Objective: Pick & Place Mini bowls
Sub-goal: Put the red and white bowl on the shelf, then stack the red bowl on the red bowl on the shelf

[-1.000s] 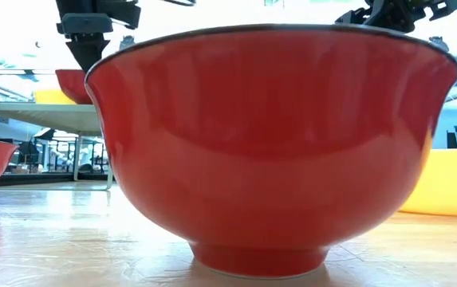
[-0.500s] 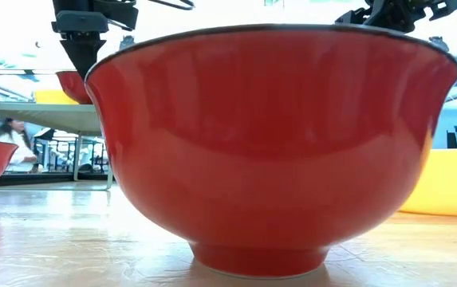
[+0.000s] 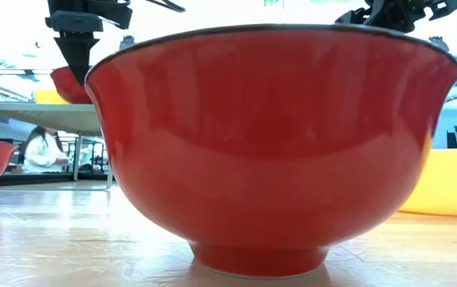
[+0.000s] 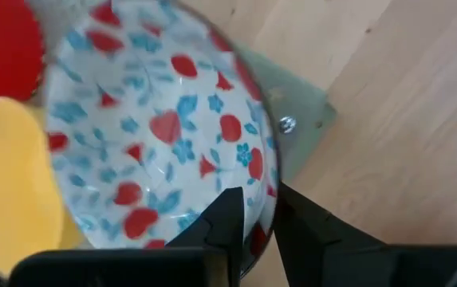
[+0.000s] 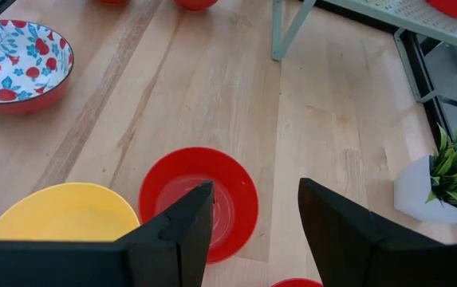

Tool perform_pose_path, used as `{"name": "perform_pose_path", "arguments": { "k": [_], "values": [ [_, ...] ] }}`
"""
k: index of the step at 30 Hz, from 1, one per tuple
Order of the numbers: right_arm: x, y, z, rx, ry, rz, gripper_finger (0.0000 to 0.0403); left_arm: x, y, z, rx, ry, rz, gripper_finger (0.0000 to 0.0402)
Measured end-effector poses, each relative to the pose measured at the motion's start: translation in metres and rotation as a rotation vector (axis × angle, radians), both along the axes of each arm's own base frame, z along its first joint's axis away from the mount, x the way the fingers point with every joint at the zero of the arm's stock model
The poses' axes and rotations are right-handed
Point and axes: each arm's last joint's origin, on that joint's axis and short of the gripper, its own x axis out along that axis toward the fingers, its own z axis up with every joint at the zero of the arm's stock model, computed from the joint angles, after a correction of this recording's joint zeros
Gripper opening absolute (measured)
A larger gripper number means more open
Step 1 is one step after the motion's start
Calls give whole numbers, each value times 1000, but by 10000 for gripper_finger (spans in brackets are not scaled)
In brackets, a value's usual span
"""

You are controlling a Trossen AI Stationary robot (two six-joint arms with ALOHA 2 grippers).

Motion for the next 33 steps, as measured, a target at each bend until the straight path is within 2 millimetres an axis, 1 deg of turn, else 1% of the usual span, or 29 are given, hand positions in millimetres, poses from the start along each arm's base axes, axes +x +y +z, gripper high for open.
{"name": "perform_pose_path", "arguments": {
  "k": [13,20,27,30,33],
  "values": [
    [0,0,0,0,0,0,171,5,0,38,31,-123,-8,67],
    [0,0,0,0,0,0,171,11,-1,62,1,-241,-30,67],
    [1,1,1,68,-15,-44,171,34,-10,69,-110,-461,-126,67],
    [0,0,1,85,-9,-58,172,53,-14,68,-129,-592,-195,67],
    [-1,0,-1,83,9,-61,176,67,-18,68,-137,-685,-284,67]
  ]
}}
